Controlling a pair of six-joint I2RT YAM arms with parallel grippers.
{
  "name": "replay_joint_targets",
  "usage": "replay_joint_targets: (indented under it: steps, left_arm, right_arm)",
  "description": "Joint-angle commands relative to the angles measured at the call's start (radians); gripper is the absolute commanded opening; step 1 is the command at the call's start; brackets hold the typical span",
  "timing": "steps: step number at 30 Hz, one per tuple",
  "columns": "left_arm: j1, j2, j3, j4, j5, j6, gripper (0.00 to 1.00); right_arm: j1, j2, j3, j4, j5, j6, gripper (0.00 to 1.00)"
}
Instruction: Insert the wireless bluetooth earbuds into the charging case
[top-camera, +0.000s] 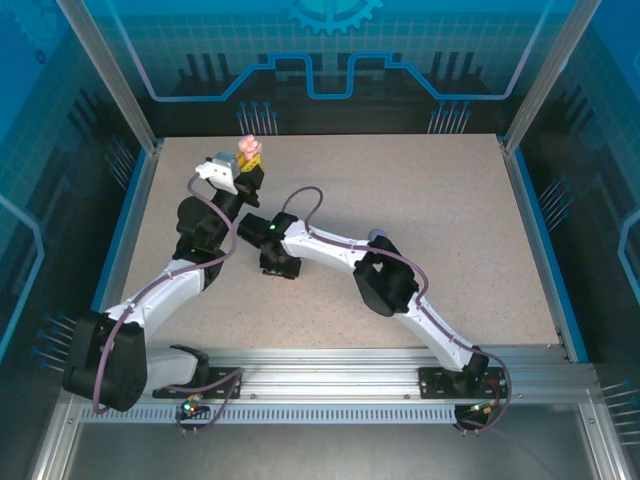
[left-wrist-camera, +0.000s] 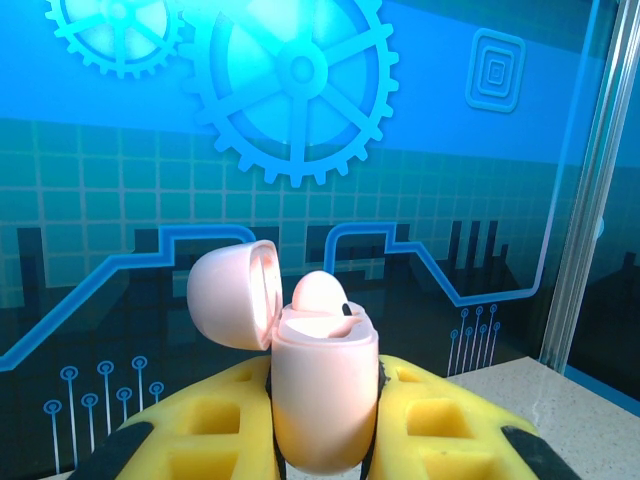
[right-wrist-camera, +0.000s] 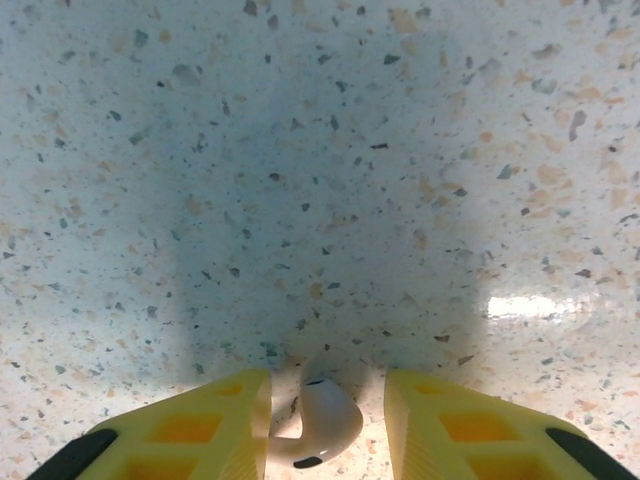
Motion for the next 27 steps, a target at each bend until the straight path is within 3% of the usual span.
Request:
replay_joint_targets:
  steps: [1, 7, 16, 27]
  left_arm:
    - [0.010, -0.023, -0.013, 0.035, 0.000, -0.011, 0.00]
    - [0.010, -0.028, -0.010, 0.030, 0.002, -0.008, 0.00]
    - [0.010, -0.035, -0.011, 0.020, 0.007, -0.006, 0.00]
    - [0.010, -0.036, -0.013, 0.009, 0.016, -0.008, 0.00]
  right_arm:
    - [0.009, 0.032, 0.023, -0.030, -0.018, 0.016, 0.30]
    - [0.008, 0.015, 0.008, -0.033, -0.015, 0.007, 0.21]
    - [0.000, -0.099, -0.109, -0.013, 0.057, -0.075, 0.17]
    - [-0.082, -0.350, -0.431, 0.084, 0.068, -0.395, 0.15]
